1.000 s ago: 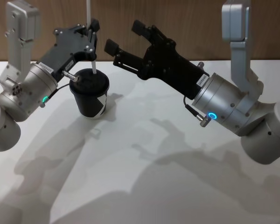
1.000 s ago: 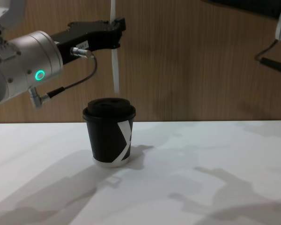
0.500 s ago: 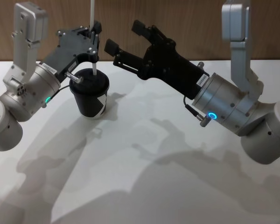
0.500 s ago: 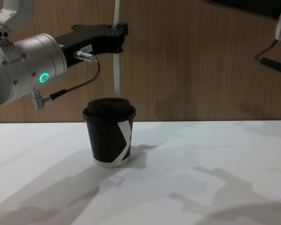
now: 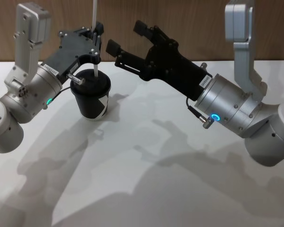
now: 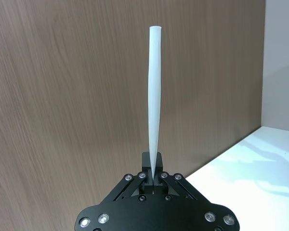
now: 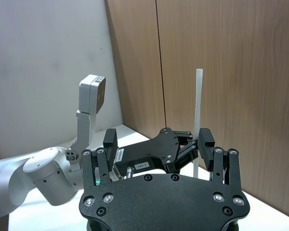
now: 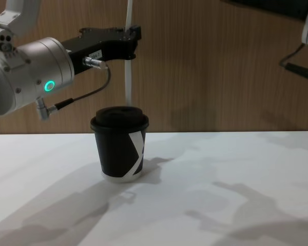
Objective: Pick up the straw with one hand, pass it to the other hand, and insert it into the cup.
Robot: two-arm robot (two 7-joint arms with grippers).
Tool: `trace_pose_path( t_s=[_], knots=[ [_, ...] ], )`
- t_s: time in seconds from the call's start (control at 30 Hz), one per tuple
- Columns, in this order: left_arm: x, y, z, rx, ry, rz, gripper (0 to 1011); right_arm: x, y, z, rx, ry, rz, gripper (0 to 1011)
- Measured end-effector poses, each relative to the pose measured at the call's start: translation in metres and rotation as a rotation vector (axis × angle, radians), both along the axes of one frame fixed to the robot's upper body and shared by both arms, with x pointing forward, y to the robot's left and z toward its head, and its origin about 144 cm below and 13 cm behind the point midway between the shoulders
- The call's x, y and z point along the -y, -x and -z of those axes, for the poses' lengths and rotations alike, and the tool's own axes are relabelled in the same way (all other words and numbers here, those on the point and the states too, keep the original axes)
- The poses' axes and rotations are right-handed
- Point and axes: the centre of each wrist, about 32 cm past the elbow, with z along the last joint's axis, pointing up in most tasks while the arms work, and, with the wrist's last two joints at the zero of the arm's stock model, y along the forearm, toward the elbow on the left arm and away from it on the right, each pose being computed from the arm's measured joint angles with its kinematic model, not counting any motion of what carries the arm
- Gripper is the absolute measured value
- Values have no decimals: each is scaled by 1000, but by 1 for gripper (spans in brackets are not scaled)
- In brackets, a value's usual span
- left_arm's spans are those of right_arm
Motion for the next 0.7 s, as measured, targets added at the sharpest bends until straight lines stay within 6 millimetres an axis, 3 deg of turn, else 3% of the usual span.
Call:
trace_pose_path(
  t_s=[0.7],
  knots=[
    [0,0,0,0,-3,-2,3,0,0,0,0,0,0,1001]
  ],
)
